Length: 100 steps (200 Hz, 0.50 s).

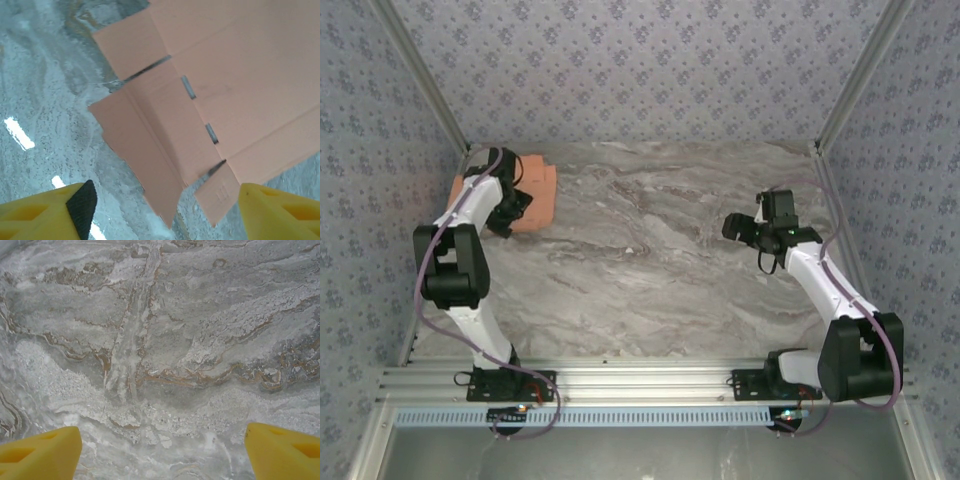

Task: Fold the paper box

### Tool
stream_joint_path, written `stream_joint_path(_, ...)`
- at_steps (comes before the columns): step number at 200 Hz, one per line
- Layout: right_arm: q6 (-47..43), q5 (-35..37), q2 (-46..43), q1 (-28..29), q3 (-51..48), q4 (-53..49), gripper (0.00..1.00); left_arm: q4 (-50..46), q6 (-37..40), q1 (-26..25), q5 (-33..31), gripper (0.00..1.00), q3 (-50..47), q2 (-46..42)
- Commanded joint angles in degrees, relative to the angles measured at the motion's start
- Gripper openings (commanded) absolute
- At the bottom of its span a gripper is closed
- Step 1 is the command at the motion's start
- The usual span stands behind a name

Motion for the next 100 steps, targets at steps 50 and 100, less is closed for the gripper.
stream_joint_path(50, -2.9, 2.4, 2.8, 2.0, 3.3, -4.2, 0.85, 1.0, -5.4, 2.7, 5.4, 0.58, 1.8, 9.7)
stream_joint_path(100, -3.4, 6.3, 1.8, 4.3, 4.0, -6.2, 0.85, 4.6, 3.7, 2.0, 4.0, 0.12, -3.5, 1.3)
